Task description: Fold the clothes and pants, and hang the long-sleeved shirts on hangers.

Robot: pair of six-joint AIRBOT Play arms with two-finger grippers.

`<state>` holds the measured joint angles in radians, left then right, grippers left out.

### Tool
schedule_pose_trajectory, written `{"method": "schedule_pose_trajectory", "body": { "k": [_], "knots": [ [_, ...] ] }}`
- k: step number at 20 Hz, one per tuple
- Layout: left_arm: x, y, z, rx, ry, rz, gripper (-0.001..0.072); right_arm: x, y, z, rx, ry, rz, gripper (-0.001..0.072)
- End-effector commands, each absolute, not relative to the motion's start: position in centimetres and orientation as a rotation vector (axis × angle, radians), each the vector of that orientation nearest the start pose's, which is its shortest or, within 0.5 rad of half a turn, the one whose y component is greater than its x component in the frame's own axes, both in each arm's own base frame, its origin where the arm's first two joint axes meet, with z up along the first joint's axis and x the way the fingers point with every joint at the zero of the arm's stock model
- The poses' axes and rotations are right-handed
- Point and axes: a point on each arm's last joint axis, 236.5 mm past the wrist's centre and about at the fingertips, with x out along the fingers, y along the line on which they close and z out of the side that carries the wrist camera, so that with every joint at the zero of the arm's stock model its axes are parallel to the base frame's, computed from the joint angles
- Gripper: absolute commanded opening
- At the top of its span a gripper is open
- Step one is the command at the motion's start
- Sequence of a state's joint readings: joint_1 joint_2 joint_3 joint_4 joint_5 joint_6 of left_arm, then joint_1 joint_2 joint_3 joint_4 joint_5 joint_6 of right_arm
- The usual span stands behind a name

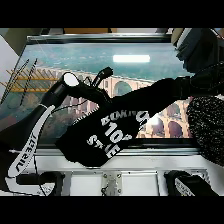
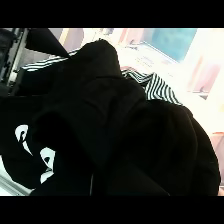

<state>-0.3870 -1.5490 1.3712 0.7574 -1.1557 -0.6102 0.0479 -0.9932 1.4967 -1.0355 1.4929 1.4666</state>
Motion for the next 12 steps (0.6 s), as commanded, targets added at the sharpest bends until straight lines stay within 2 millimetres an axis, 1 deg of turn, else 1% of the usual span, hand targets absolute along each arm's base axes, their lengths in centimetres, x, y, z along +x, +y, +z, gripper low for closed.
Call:
{"method": "schedule_pose_trajectory", "body": {
  "k": [1,3,4,5,6,7,8,9,10,11,12],
  "knots": [
    [36.6,-32.7,1.7,0.229,0.891,-1.274,0.061,31.0,13.6,23.6,0.193,0.947,0.562,0.0013],
    [36.9,-33.5,0.6,0.232,0.891,-1.263,0.061,31.1,13.6,23.6,0.193,0.947,0.562,0.0013],
    [37.2,-34.0,0.4,0.23,0.883,-1.249,0.0609,31.1,13.6,23.6,0.193,0.948,0.561,0.0013],
    [38.0,-34.2,0.4,0.225,0.864,-1.219,0.0608,31.1,13.6,23.5,0.193,0.951,0.561,0.0013],
    [38.5,-34.6,0.8,0.211,0.848,-1.19,0.0527,31.2,13.6,23.4,0.194,0.953,0.561,0.0014],
    [39.5,-34.5,1.4,0.193,0.825,-1.148,0.0233,31.2,13.6,23.4,0.194,0.954,0.561,0.0014],
    [40.3,-34.2,2.3,0.176,0.801,-1.114,0.0034,31.3,13.6,23.3,0.194,0.956,0.56,0.0013],
    [41.0,-33.7,3.8,0.162,0.77,-1.086,0.0014,31.3,13.6,23.3,0.193,0.955,0.56,0.0013],
    [41.8,-33.0,5.9,0.142,0.735,-1.059,0.0013,31.3,13.4,23.3,0.183,0.952,0.555,0.0013],
    [42.4,-32.0,9.3,0.13,0.68,-1.033,0.0012,31.5,13.0,23.6,0.17,0.943,0.541,0.0013],
    [42.6,-31.1,13.3,0.135,0.604,-1.024,0.0013,31.8,12.4,24.3,0.148,0.919,0.518,0.0013]
  ]
}}
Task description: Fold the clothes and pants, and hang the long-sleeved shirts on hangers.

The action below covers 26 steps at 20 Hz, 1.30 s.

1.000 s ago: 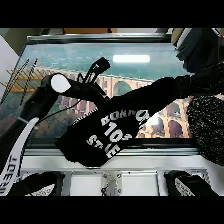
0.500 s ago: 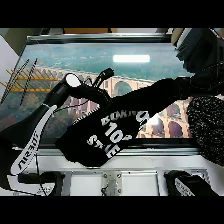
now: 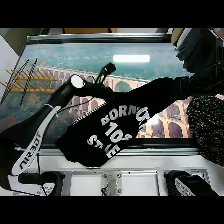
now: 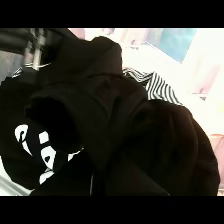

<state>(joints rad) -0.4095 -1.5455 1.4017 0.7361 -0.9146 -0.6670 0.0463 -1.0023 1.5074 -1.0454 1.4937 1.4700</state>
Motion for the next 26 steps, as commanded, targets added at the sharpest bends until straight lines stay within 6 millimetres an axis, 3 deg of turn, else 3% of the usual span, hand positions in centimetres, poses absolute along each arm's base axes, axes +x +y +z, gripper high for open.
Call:
{"method": "schedule_pose_trajectory", "body": {
  "k": [1,3,4,6,8,10,13,16,18,20,21,23,26],
  "knots": [
    [42.2,-30.2,18.2,0.151,0.508,-1.02,0.0012,32.1,11.9,25.5,0.125,0.884,0.497,0.0013],
    [39.7,-28.9,28.2,0.188,0.306,-1.018,0.0013,32.4,11.6,29.7,0.092,0.772,0.486,0.0013],
    [37.4,-28.4,32.9,0.205,0.21,-1.024,0.0013,32.3,11.6,32.5,0.081,0.702,0.488,0.0013],
    [31.8,-27.9,40.3,0.242,0.053,-1.059,0.0013,31.2,11.7,37.9,0.07,0.561,0.492,0.0013],
    [26.5,-27.1,45.7,0.251,-0.074,-1.083,0.0013,29.4,11.6,42.5,0.073,0.437,0.49,0.0013],
    [21.5,-26.1,50.0,0.226,-0.184,-1.098,0.0014,26.9,12.4,45.3,0.084,0.352,0.531,0.0013],
    [16.7,-24.8,52.6,0.168,-0.24,-1.126,0.0013,23.8,13.5,47.3,0.094,0.288,0.588,0.0013],
    [15.5,-24.1,51.4,0.072,-0.16,-1.132,0.0013,22.5,13.4,47.9,0.139,0.278,0.584,0.0013],
    [17.6,-23.6,48.3,-0.024,-0.003,-1.066,0.0014,23.1,13.5,47.0,0.213,0.33,0.574,0.0013],
    [20.9,-22.6,43.4,-0.121,0.192,-0.953,0.0013,25.0,13.6,43.8,0.253,0.434,0.56,0.0013],
    [22.5,-22.1,40.0,-0.148,0.3,-0.894,0.0014,26.1,13.7,41.3,0.265,0.514,0.553,0.0013],
    [24.6,-21.5,32.3,-0.188,0.544,-0.814,0.0014,28.2,13.8,34.1,0.286,0.752,0.537,0.0013],
    [23.9,-21.6,20.0,-0.189,0.946,-0.783,0.0013,29.2,15.7,23.0,0.277,1.069,0.576,0.0012]
  ]
}}
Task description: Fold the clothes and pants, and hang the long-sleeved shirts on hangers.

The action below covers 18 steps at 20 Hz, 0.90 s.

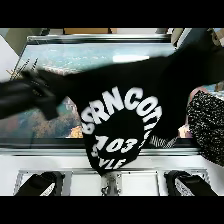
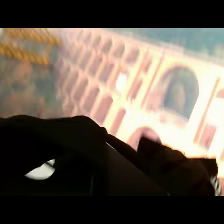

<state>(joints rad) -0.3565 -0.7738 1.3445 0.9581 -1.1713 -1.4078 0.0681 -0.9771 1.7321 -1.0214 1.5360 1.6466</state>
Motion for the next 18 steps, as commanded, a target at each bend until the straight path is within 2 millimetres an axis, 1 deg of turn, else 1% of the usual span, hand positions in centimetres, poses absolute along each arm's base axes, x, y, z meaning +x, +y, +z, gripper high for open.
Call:
{"method": "schedule_pose_trajectory", "body": {
  "k": [1,2,3,4,5,6,7,8,9,10,11,13,15,16,17,18],
  "knots": [
    [23.3,-21.8,16.1,-0.176,1.063,-0.78,0.0013,29.1,16.9,19.6,0.264,1.149,0.602,0.0013],
    [22.9,-21.9,12.6,-0.16,1.157,-0.764,0.0013,29.0,18.1,16.0,0.252,1.221,0.621,0.0013],
    [22.8,-21.5,9.6,-0.128,1.229,-0.734,0.0013,29.0,19.1,12.7,0.239,1.281,0.625,0.0013],
    [22.8,-21.0,6.7,-0.089,1.297,-0.699,0.0013,29.1,19.9,10.1,0.223,1.322,0.626,0.0013],
    [22.9,-20.4,4.3,-0.05,1.355,-0.664,0.0013,29.5,20.5,7.7,0.208,1.355,0.624,0.0014],
    [23.2,-19.8,2.6,-0.024,1.396,-0.634,0.0013,30.0,20.8,6.2,0.2,1.38,0.617,0.0016],
    [23.5,-19.4,1.5,-0.013,1.428,-0.614,0.0014,30.6,21.1,5.0,0.209,1.398,0.609,0.0026],
    [23.8,-19.1,0.8,-0.021,1.452,-0.597,0.0013,31.2,21.2,4.2,0.216,1.399,0.597,0.0058],
    [24.1,-18.8,0.3,-0.031,1.465,-0.582,0.0013,31.8,21.2,3.8,0.221,1.392,0.588,0.0247],
    [24.3,-18.5,0.1,-0.04,1.471,-0.57,0.0013,32.3,20.9,3.8,0.223,1.377,0.575,0.0486],
    [24.6,-18.1,0.1,-0.05,1.47,-0.559,0.0014,32.9,20.3,4.1,0.224,1.36,0.562,0.0592],
    [25.0,-17.4,0.6,-0.069,1.448,-0.54,0.0014,33.9,18.7,5.8,0.216,1.303,0.527,0.0595],
    [25.5,-17.0,1.6,-0.082,1.405,-0.531,0.0014,34.7,16.4,8.2,0.209,1.219,0.46,0.0595],
    [25.5,-17.0,2.1,-0.083,1.386,-0.532,0.0014,34.8,14.8,9.2,0.202,1.189,0.393,0.0595],
    [25.7,-16.9,2.6,-0.082,1.364,-0.533,0.0014,34.5,13.1,10.0,0.192,1.169,0.312,0.0595],
    [25.8,-17.0,3.0,-0.084,1.342,-0.534,0.0014,33.9,11.8,10.7,0.189,1.159,0.251,0.0595]
  ]
}}
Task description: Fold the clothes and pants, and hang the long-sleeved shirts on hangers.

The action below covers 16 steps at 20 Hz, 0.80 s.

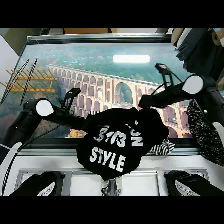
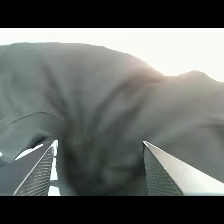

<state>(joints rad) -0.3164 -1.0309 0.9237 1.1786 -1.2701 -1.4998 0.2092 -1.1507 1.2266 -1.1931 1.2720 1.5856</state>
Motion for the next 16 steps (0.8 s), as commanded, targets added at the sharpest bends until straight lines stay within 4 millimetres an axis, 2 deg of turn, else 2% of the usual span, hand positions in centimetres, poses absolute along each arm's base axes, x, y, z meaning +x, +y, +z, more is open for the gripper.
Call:
{"method": "schedule_pose_trajectory", "body": {
  "k": [1,4,6,8,12,14,16],
  "knots": [
    [26.0,-17.1,3.4,-0.086,1.322,-0.536,0.0014,33.1,11.2,11.5,0.204,1.14,0.222,0.0594],
    [26.5,-17.1,4.3,-0.091,1.274,-0.536,0.0014,29.6,10.6,12.3,0.252,1.108,0.203,0.0594],
    [26.5,-17.1,4.4,-0.092,1.268,-0.537,0.0014,26.8,10.1,11.0,0.297,1.129,0.172,0.0594],
    [26.6,-17.2,4.4,-0.093,1.264,-0.536,0.0013,24.9,9.8,8.5,0.32,1.14,0.162,0.0594],
    [26.8,-17.2,4.5,-0.095,1.254,-0.534,0.0014,24.2,11.7,2.9,0.441,1.123,0.204,0.0594],
    [26.8,-17.2,4.5,-0.096,1.254,-0.534,0.0014,25.0,12.7,1.1,0.468,1.087,0.246,0.0594],
    [26.8,-17.2,4.5,-0.097,1.256,-0.536,0.0014,26.5,12.3,0.4,0.446,1.041,0.237,0.0593]
  ]
}}
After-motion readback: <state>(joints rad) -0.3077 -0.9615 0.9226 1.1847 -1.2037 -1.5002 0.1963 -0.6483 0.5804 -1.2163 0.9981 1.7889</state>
